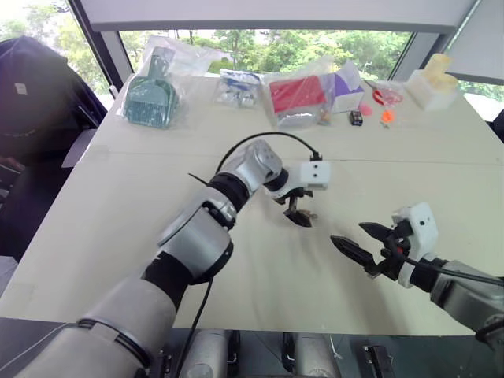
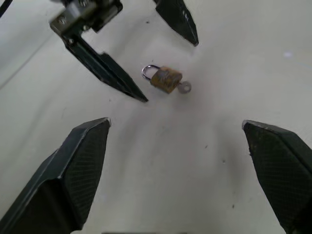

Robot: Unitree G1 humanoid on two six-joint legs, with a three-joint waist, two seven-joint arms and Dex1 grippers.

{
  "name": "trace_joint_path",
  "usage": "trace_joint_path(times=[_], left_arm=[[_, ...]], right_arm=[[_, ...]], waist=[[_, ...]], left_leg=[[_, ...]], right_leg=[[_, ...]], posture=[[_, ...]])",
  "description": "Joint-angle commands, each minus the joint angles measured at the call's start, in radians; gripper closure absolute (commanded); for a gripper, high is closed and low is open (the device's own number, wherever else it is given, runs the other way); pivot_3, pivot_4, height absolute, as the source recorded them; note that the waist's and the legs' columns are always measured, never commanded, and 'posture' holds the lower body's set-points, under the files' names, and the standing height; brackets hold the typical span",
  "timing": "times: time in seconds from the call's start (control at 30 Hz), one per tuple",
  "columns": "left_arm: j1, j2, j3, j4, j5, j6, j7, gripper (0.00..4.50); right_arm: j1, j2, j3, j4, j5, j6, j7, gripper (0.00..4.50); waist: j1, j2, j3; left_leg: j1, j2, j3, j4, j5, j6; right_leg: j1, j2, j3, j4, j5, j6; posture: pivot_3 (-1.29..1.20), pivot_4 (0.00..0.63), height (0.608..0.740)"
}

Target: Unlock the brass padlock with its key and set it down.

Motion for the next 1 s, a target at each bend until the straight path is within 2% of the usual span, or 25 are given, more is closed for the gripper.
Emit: trace_joint_path(times=[0.03, 0.27, 0.3, 0.33, 0.4, 0.5, 0.53, 0.57, 0.67, 0.77, 0.87, 1.0], left_arm=[[-0.024, -0.012, -0.005, 0.019, 0.074, -0.03, 0.027, 0.0], [0.002, -0.024, -0.001, 0.035, 0.146, -0.035, 0.013, 0.0], [0.005, -0.026, 0.0, 0.037, 0.152, -0.032, 0.014, 0.54], [0.008, -0.027, 0.001, 0.037, 0.158, -0.029, 0.012, 0.83], [0.018, -0.023, -0.011, 0.04, 0.18, -0.028, -0.006, 1.72], [0.03, -0.015, -0.015, 0.041, 0.199, -0.029, 0.008, 3.25], [0.032, -0.013, -0.01, 0.04, 0.201, -0.028, 0.016, 3.66], [0.034, -0.01, -0.006, 0.039, 0.202, -0.03, 0.023, 3.81], [0.029, 0.005, 0.045, 0.024, 0.167, -0.067, 0.066, 3.8], [0.021, 0.047, 0.15, -0.026, 0.085, -0.21, 0.086, 3.8], [0.049, 0.107, 0.257, -0.104, -0.023, -0.316, -0.034, 3.8], [0.162, 0.186, 0.346, -0.336, -0.166, -0.25, -0.176, 3.8]], right_arm=[[0.025, 0.024, -0.039, -0.06, 0.01, -0.029, -0.036, 0.04], [0.062, 0.041, -0.032, -0.079, 0.009, -0.053, -0.059, 0.04], [0.062, 0.041, -0.03, -0.079, 0.009, -0.055, -0.061, 0.0], [0.061, 0.042, -0.028, -0.079, 0.01, -0.056, -0.064, 0.0], [0.059, 0.042, -0.025, -0.076, 0.011, -0.06, -0.068, 0.0], [0.058, 0.042, -0.021, -0.072, 0.013, -0.064, -0.071, 0.0], [0.057, 0.042, -0.021, -0.069, 0.015, -0.064, -0.071, 0.0], [0.053, 0.043, -0.02, -0.065, 0.02, -0.063, -0.073, 0.0], [0.021, 0.054, -0.014, -0.034, 0.057, -0.052, -0.084, 0.0], [-0.052, 0.087, -0.02, 0.021, 0.146, -0.06, -0.101, 0.0], [-0.138, 0.106, -0.025, 0.071, 0.236, -0.071, -0.112, 0.0], [-0.244, 0.114, -0.01, 0.131, 0.333, -0.09, -0.113, 0.0]], waist=[[0.0, 0.0, 0.0], [0.0, 0.0, -0.001], [0.0, 0.0, -0.001], [0.001, 0.0, -0.001], [0.001, -0.001, -0.001], [0.0, -0.003, -0.003], [0.0, -0.003, -0.003], [0.0, -0.003, -0.003], [-0.002, -0.003, -0.003], [-0.007, -0.004, -0.002], [-0.005, -0.003, -0.002], [-0.003, -0.003, -0.003]], left_leg=[[0.0, 0.0, 0.0, 0.0, 0.0, 0.0], [0.0, 0.0, 0.0, 0.002, 0.0, 0.0], [0.001, 0.0, 0.0, 0.002, 0.0, 0.0], [0.002, 0.0, 0.0, 0.002, 0.0, 0.0], [0.002, 0.0, 0.0, 0.002, 0.0, 0.0], [0.003, 0.0, 0.0, 0.002, 0.0, 0.0], [0.004, 0.0, 0.0, 0.002, 0.0, 0.0], [0.005, 0.0, 0.0, 0.002, 0.0, 0.0], [0.007, 0.001, 0.0, 0.002, 0.0, 0.0], [0.008, 0.001, 0.0, 0.002, 0.0, 0.0], [0.007, 0.002, 0.001, 0.0, 0.0, 0.0], [0.006, 0.001, 0.001, -0.001, 0.0, -0.001]], right_leg=[[0.0, 0.0, 0.0, 0.0, 0.0, 0.0], [0.002, 0.0, 0.0, 0.0, -0.001, -0.001], [0.002, 0.0, 0.0, 0.0, -0.001, -0.002], [0.003, 0.0, 0.0, 0.0, -0.001, -0.002], [0.004, 0.0, 0.0, 0.0, -0.001, -0.002], [0.004, 0.0, 0.0, 0.0, -0.001, -0.002], [0.005, 0.0, 0.0, 0.0, -0.001, -0.002], [0.006, 0.0, 0.0, 0.0, -0.001, -0.002], [0.008, 0.0, 0.0, 0.0, -0.001, -0.002], [0.008, -0.001, 0.001, 0.0, -0.001, -0.002], [0.004, -0.001, 0.002, 0.002, 0.0, 0.0], [0.003, -0.001, 0.001, 0.002, 0.001, 0.001]], posture=[[0.0, 0.15, 0.735], [0.0, 0.15, 0.735], [0.0, 0.15, 0.735], [0.0, 0.15, 0.735], [0.0, 0.15, 0.735], [0.0, 0.15, 0.735], [0.0, 0.15, 0.735], [0.0, 0.15, 0.735], [0.0, 0.15, 0.735], [0.0, 0.15, 0.735], [0.0, 0.15, 0.735], [0.0, 0.15, 0.735]])
